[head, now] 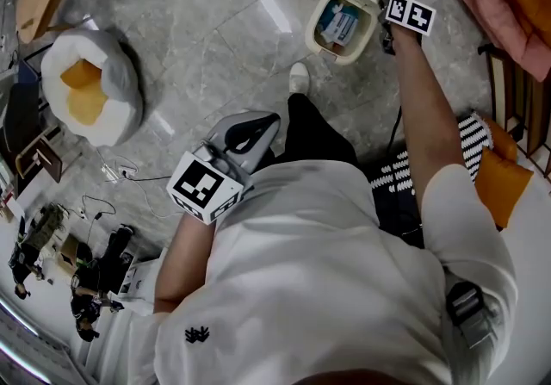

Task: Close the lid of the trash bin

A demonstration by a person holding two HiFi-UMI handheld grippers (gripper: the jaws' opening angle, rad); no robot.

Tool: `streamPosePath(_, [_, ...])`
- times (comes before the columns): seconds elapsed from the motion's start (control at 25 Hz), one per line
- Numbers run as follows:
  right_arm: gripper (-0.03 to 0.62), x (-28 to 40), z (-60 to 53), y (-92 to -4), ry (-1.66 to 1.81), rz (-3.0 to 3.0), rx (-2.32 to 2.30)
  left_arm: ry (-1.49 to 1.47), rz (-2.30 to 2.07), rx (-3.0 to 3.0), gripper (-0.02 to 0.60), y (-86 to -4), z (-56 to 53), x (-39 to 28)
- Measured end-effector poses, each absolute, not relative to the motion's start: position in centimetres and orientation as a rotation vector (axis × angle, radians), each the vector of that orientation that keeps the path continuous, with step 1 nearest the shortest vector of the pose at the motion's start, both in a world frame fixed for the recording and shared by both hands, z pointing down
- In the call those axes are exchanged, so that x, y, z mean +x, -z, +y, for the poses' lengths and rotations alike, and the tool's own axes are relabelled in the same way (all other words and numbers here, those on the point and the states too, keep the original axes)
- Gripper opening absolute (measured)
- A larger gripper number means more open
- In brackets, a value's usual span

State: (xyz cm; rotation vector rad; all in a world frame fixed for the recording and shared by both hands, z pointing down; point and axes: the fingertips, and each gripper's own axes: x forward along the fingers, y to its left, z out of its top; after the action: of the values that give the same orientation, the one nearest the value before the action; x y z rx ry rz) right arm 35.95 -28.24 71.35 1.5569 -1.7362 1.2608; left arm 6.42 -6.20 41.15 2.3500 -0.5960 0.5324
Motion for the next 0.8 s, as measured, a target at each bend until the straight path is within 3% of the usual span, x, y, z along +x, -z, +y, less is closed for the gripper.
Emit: streamPosePath(0.8, [0.043,32.1,-22.0,-72.8,-1.291,-1.721,1.503,-0.530,-0.569,2.346,0.055,-41.3,-3.1,5.1])
